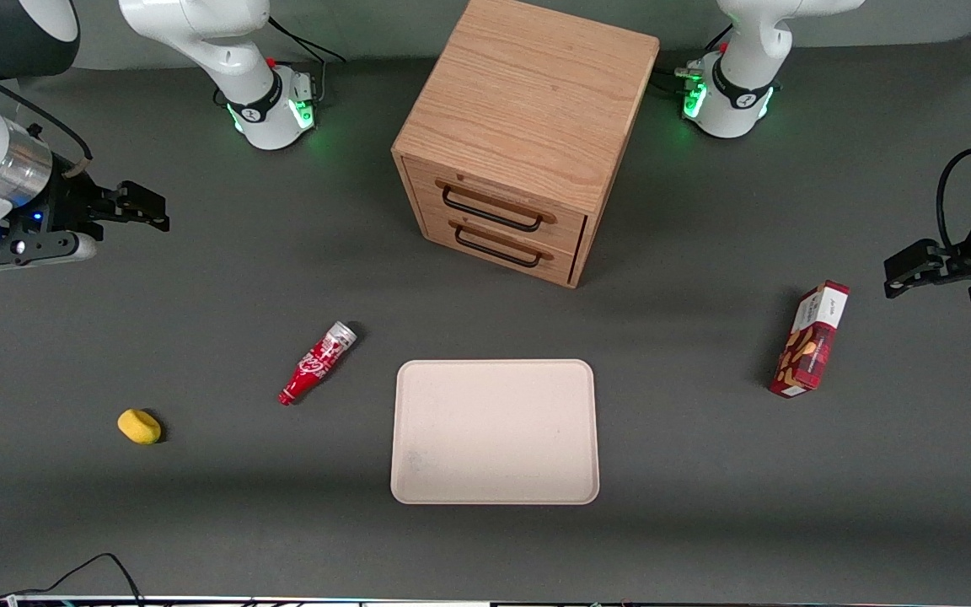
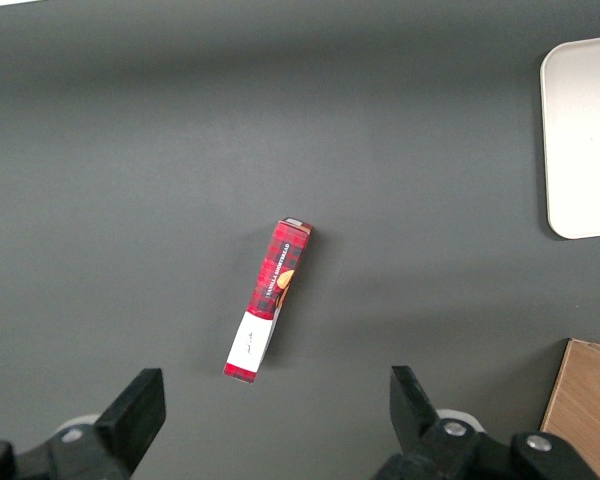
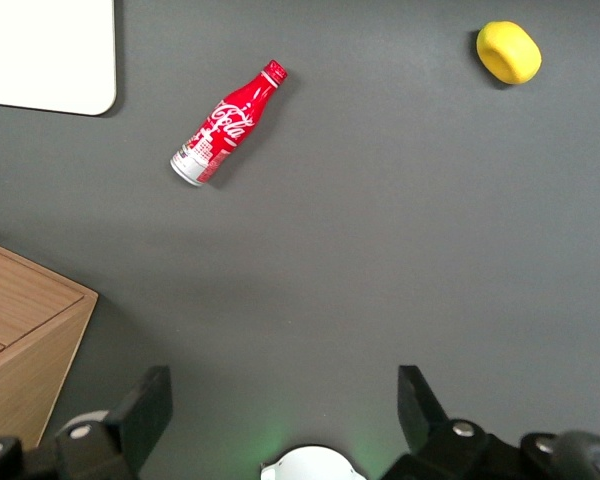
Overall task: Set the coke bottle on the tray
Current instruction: 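Move the right gripper down over the red Coca-Cola bottle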
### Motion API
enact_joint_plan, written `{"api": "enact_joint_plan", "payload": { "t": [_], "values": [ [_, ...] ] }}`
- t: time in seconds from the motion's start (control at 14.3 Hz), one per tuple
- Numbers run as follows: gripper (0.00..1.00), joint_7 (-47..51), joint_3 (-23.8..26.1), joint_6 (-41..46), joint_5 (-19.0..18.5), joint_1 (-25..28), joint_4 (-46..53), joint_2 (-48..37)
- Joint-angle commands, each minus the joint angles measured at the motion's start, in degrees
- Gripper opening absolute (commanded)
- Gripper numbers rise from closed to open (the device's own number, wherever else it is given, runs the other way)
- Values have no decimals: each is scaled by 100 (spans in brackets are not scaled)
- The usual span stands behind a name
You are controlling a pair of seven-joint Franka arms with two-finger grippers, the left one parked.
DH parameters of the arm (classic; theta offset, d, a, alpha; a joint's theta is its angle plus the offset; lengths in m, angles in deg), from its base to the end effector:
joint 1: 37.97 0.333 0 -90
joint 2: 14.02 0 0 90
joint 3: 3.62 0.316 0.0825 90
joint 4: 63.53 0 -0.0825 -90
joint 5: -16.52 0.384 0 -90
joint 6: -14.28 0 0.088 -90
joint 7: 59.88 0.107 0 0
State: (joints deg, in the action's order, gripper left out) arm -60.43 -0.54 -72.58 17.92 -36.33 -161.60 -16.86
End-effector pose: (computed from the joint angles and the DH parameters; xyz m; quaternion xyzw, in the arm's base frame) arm 0.5261 0.0468 0.5812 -0.9962 -0.0455 0.0734 0.0082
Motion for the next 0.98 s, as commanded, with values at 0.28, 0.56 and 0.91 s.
{"api": "enact_joint_plan", "payload": {
  "t": [0.28,0.56,0.91],
  "values": [
    [100,202,96,266,159,-112,315,187],
    [100,1345,210,214,168,-41,349,520],
    [100,3038,772,-671,168,-41,429,1258]
  ]
}}
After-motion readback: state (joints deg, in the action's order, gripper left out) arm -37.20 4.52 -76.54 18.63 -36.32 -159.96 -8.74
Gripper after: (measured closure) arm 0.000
